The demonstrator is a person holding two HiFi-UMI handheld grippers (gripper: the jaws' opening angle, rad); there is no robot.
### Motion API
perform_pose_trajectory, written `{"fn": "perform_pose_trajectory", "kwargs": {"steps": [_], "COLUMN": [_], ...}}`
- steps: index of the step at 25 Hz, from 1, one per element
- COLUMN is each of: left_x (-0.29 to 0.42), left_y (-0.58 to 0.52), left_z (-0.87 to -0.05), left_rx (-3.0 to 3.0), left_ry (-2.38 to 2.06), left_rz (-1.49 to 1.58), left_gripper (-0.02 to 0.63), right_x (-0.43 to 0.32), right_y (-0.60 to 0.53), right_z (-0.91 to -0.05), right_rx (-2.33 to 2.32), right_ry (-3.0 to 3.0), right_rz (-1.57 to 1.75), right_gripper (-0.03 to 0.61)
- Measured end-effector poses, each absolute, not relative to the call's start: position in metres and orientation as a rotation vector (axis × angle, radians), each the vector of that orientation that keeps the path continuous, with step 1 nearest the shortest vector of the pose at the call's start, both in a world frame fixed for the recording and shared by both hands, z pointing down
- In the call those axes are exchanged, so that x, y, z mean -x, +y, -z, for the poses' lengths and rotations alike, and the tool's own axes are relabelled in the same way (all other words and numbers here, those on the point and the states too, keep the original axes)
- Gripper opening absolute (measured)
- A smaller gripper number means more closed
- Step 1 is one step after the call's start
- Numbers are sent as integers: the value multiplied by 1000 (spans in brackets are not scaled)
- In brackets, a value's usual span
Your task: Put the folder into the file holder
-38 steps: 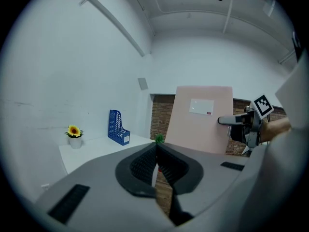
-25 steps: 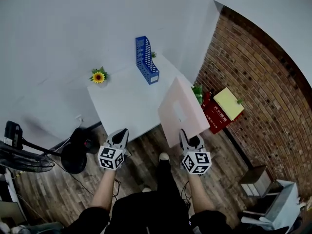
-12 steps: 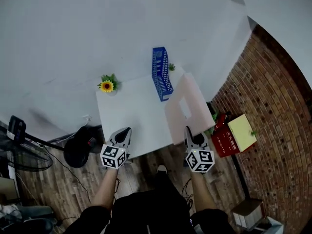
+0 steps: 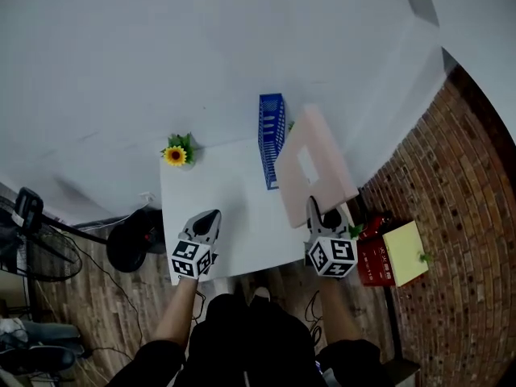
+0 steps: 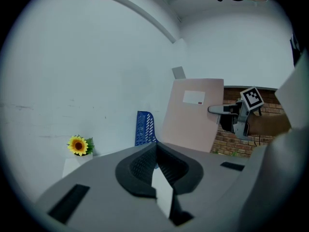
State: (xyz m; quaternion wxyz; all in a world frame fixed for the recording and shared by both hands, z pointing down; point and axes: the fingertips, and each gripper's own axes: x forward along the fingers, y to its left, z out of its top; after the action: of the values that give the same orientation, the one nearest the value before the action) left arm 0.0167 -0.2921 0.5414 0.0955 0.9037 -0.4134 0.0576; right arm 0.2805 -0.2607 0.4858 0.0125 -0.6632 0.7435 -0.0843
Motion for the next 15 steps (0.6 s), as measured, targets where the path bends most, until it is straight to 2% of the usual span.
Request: {"fn": "perform_pose_trajectory", "kwargs": {"steps": [15], "left_x": [-24], "left_y": [-345], "left_z": [-553], "left_rx": [-2646], "left_ry": [-1253], "left_rz": [-167], "left_gripper": [23], "right_x": [-285], "right_y": [-352], "right_z": [-463], "right_rx": [2043], "right_ry": [2353], "right_rz": [184], "right_gripper": [172]}}
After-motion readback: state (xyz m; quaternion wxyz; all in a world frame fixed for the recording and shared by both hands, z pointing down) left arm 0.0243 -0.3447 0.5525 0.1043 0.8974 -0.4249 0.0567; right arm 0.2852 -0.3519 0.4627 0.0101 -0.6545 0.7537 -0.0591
